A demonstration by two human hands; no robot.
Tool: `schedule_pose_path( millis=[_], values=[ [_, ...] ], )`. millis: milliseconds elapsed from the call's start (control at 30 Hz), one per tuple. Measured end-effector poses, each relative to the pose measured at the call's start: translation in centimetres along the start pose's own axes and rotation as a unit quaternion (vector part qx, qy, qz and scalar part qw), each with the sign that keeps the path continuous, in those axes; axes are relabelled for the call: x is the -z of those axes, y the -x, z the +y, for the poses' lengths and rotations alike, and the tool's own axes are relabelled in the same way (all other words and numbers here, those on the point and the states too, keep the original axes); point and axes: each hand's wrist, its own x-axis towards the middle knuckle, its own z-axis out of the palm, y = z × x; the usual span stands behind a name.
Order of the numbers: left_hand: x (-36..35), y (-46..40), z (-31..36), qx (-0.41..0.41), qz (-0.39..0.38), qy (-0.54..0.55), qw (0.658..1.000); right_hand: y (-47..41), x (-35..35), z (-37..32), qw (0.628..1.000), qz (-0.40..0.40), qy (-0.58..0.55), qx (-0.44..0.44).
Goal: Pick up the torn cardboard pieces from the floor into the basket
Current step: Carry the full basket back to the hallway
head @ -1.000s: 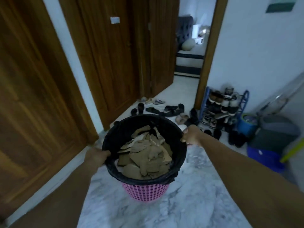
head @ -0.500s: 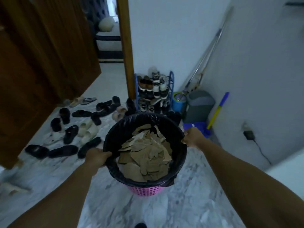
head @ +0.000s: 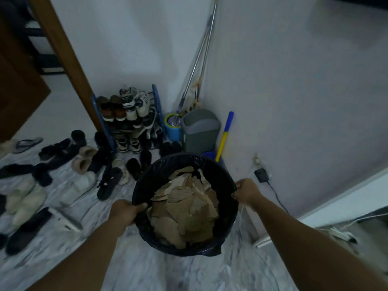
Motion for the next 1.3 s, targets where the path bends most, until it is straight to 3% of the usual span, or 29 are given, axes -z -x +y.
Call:
schedule_pose_path(
  millis=[167,367,567,867,1067,1300],
  values=[
    [-7.7,-3.3,4.4,0.025,-0.017,0.034,0.999,-7.8,1.0,4.3,0.999,-0.018,-0.023,-0.028],
    [-15.2,-12.5,5.9,0.083,-0.045,0.000,0.996,-17.5,-1.7,8.6,0.994,-0.013,-0.075,-0.082],
    [-22.9,-23.4,3.4,0.144,-0.042,0.009,0.989,-27.4,-7.5,12.8,0.983,-0.010,-0.131,-0.129],
    [-32.0,-34.3,-0.7,0.159,-0.032,0.019,0.987,-40.2,-15.5,18.4,0.969,-0.005,-0.192,-0.152],
    [-34.3,-36.6,-1.7,0.161,-0.050,0.035,0.985,-43.2,-17.5,19.9,0.946,-0.010,-0.268,-0.183],
    [-38.1,-37.0,-6.5,0.201,-0.071,0.069,0.975,-44.8,-21.3,23.9,0.956,-0.085,-0.207,-0.192]
  ],
)
